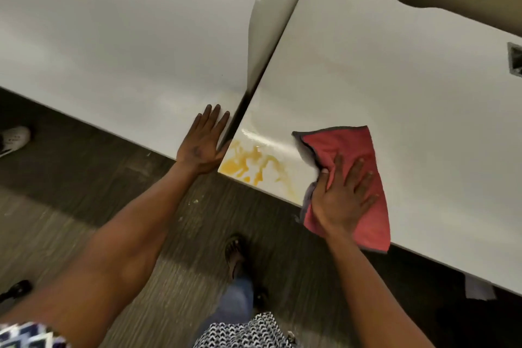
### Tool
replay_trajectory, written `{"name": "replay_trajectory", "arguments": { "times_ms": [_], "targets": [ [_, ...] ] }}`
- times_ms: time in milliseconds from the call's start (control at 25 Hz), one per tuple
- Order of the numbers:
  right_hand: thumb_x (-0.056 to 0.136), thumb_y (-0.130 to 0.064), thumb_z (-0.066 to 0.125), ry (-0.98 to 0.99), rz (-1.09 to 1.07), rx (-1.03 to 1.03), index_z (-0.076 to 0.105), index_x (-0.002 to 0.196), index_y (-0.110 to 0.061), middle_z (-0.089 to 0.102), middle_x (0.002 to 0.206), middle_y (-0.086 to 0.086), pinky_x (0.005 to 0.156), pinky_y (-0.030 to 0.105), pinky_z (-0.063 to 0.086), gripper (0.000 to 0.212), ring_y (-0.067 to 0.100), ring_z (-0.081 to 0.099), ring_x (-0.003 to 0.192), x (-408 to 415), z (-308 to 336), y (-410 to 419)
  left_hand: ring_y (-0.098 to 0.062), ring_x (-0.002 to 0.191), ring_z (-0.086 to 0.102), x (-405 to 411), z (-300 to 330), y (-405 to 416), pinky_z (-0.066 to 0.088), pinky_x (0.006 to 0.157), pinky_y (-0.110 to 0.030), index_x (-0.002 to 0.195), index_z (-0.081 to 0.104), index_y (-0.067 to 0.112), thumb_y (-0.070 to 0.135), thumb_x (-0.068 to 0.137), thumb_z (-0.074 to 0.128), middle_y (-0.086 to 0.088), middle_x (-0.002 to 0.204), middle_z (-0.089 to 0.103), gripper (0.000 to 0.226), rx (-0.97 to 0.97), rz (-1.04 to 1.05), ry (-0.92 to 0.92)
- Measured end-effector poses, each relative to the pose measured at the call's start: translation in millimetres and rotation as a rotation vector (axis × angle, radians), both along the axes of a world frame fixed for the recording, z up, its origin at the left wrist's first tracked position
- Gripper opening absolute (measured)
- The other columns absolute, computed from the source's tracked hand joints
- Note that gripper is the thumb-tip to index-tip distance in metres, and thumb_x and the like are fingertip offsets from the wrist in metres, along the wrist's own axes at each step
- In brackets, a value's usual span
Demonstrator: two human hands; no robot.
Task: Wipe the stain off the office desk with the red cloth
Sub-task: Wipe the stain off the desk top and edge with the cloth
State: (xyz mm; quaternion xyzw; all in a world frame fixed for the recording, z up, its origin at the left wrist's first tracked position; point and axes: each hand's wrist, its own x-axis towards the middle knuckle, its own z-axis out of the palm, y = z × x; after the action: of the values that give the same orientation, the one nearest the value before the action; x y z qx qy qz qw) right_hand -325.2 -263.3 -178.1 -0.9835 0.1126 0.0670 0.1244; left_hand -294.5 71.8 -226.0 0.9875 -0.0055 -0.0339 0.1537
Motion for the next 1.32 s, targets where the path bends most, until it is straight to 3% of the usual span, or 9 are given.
{"name": "replay_trajectory", "arguments": {
  "times_ms": [120, 240, 440, 520, 720, 880, 1040, 1160, 1320],
  "targets": [
    [0.106, -0.058, 0.025, -0.017, 0.180, 0.038, 0.010, 0.164, -0.043, 0.009, 0.175, 0.008, 0.125, 0.065, -0.002, 0.062, 0.038, 0.002, 0.161, -15, -4, 49, -0.023, 0.157, -0.007, 1, -4, -1, 0.002, 0.128, -0.042, 0.162, 0.008, 0.021, 0.062, 0.096, 0.019, -0.007, 0.170, 0.001, 0.078, 0.004, 0.014, -0.001],
    [0.106, -0.061, 0.020, 0.051, 0.326, 0.067, 0.003, 0.165, -0.045, -0.002, 0.176, 0.002, 0.126, 0.062, -0.009, 0.063, 0.032, -0.009, 0.161, -11, -4, 62, -0.022, 0.157, -0.006, 1, -8, 3, 0.003, 0.128, -0.041, 0.162, 0.010, 0.021, 0.062, 0.097, 0.023, -0.007, 0.170, 0.003, 0.078, -0.002, 0.013, -0.022],
    [0.102, -0.067, 0.018, 0.021, 0.751, -0.073, -0.004, 0.161, -0.054, -0.009, 0.175, -0.007, 0.128, 0.059, 0.006, 0.064, 0.025, -0.011, 0.162, -31, -3, -25, -0.021, 0.157, 0.004, -3, -10, 4, 0.008, 0.128, -0.040, 0.160, 0.019, 0.018, 0.057, 0.101, 0.029, -0.008, 0.169, 0.014, 0.071, -0.029, 0.019, -0.156],
    [0.102, -0.067, 0.019, 0.036, 0.737, -0.116, -0.003, 0.161, -0.055, -0.009, 0.175, -0.006, 0.127, 0.061, 0.004, 0.064, 0.026, -0.011, 0.162, -32, -6, -25, -0.020, 0.157, 0.006, -4, -13, 3, 0.010, 0.128, -0.039, 0.160, 0.022, 0.019, 0.057, 0.102, 0.031, -0.007, 0.169, 0.017, 0.070, -0.043, 0.043, -0.183],
    [0.098, -0.071, -0.004, 0.035, 0.739, -0.041, -0.010, 0.159, -0.056, -0.015, 0.174, -0.010, 0.128, 0.057, -0.005, 0.063, 0.022, -0.018, 0.160, -15, 1, 13, -0.019, 0.157, 0.004, 0, -16, 7, 0.012, 0.127, -0.041, 0.159, 0.024, 0.022, 0.061, 0.102, 0.028, -0.005, 0.168, 0.019, 0.070, -0.073, 0.065, -0.191],
    [0.100, -0.070, -0.002, 0.010, 0.640, -0.024, -0.011, 0.158, -0.057, -0.012, 0.174, -0.015, 0.129, 0.054, 0.003, 0.060, 0.018, -0.011, 0.161, -20, -5, -21, -0.020, 0.157, 0.005, 2, -16, 8, 0.009, 0.127, -0.040, 0.159, 0.023, 0.020, 0.055, 0.103, 0.030, -0.005, 0.168, 0.021, 0.067, -0.052, 0.093, -0.170],
    [0.098, -0.066, 0.004, 0.006, 0.435, 0.000, -0.013, 0.157, -0.053, -0.007, 0.175, -0.006, 0.128, 0.062, 0.002, 0.062, 0.027, -0.005, 0.162, 47, 2, 11, -0.019, 0.157, 0.003, 5, -18, 4, 0.004, 0.127, -0.036, 0.160, 0.021, 0.020, 0.053, 0.104, 0.030, -0.005, 0.169, 0.016, 0.066, -0.059, 0.102, -0.143],
    [0.103, -0.062, 0.007, -0.026, 0.560, 0.004, -0.005, 0.162, -0.048, -0.006, 0.176, -0.005, 0.128, 0.061, 0.000, 0.062, 0.027, -0.006, 0.162, 65, 1, 63, -0.018, 0.157, 0.002, 6, -20, 8, 0.005, 0.127, -0.036, 0.160, 0.021, 0.020, 0.053, 0.104, 0.029, -0.004, 0.169, 0.014, 0.065, -0.072, 0.093, -0.180],
    [0.102, -0.068, 0.005, -0.061, 0.783, 0.034, -0.009, 0.157, -0.061, -0.014, 0.171, -0.023, 0.128, 0.049, -0.005, 0.057, 0.014, -0.012, 0.161, 35, -12, 49, -0.016, 0.157, -0.002, 5, -22, 10, 0.003, 0.128, -0.035, 0.161, 0.019, 0.021, 0.050, 0.105, 0.028, -0.003, 0.170, 0.011, 0.064, -0.062, 0.062, -0.166]
  ]
}}
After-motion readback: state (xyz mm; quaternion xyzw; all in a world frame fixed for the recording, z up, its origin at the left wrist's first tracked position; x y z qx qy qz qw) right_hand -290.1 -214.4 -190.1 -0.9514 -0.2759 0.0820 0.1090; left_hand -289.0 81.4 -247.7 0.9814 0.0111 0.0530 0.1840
